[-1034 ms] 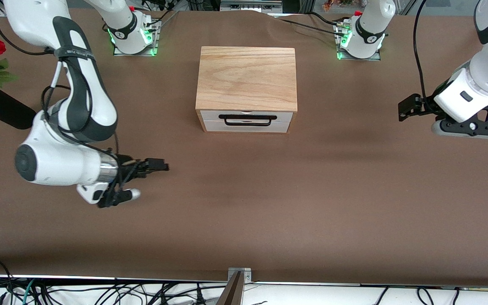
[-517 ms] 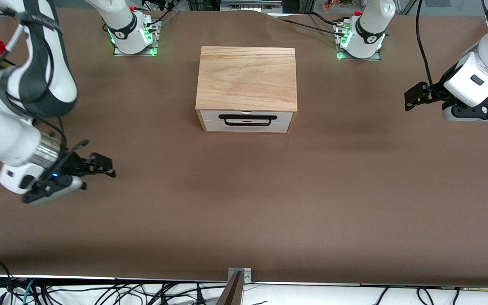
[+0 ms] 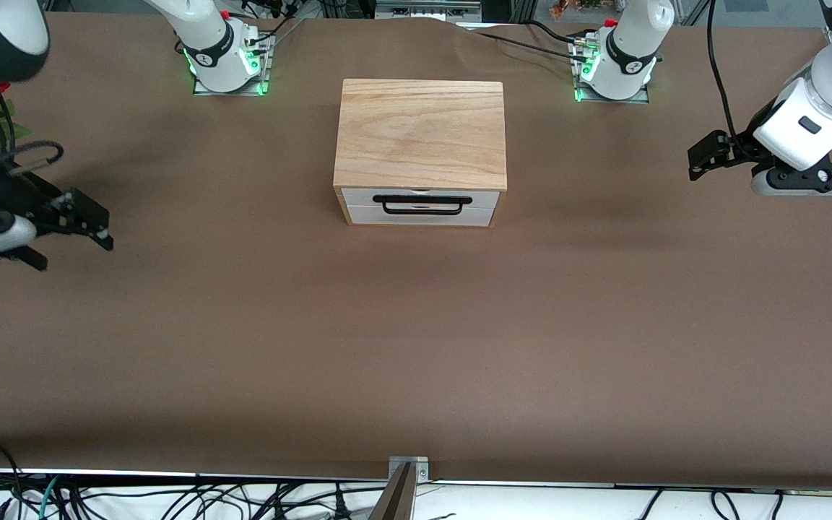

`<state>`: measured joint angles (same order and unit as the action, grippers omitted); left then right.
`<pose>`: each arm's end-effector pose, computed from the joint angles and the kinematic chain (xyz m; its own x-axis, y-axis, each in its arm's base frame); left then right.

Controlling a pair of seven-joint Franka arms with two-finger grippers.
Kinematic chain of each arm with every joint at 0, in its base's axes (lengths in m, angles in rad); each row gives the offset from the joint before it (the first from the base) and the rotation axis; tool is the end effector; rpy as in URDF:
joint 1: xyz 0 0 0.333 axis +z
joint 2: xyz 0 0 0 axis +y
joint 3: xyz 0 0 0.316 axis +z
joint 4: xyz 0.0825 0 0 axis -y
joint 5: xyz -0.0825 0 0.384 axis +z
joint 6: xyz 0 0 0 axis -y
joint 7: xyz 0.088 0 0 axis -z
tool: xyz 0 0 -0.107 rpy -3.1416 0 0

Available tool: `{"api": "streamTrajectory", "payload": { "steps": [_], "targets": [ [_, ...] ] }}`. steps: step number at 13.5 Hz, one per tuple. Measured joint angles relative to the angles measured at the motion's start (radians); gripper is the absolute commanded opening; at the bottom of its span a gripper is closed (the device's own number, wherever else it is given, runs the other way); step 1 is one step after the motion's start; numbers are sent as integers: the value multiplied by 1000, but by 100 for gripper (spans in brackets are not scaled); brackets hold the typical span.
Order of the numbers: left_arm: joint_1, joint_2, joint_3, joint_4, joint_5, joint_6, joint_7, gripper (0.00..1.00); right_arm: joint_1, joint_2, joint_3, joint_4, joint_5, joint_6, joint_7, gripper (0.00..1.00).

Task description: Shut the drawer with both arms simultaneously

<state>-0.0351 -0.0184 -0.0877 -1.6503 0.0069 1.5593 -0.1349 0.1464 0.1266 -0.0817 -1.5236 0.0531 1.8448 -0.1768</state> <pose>0.5410 -0.0664 0.5962 0.9974 0.0126 -0.0708 0.0114 -0.9998 -0.0182 0.6162 0.0473 0.6002 0.9537 0.2263 0.1980 0.2324 -0.9726 -0.0079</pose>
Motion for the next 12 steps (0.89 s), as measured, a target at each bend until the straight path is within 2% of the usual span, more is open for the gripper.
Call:
{"api": "streamTrajectory", "payload": {
  "steps": [3, 12],
  "targets": [
    [-2, -3, -6, 1, 0, 0, 0, 100, -19, -43, 36, -65, -32, -22, 140, 100],
    [-2, -3, -6, 1, 0, 0, 0, 100, -73, -89, 39, -143, -41, -22, 149, 100]
  ]
}}
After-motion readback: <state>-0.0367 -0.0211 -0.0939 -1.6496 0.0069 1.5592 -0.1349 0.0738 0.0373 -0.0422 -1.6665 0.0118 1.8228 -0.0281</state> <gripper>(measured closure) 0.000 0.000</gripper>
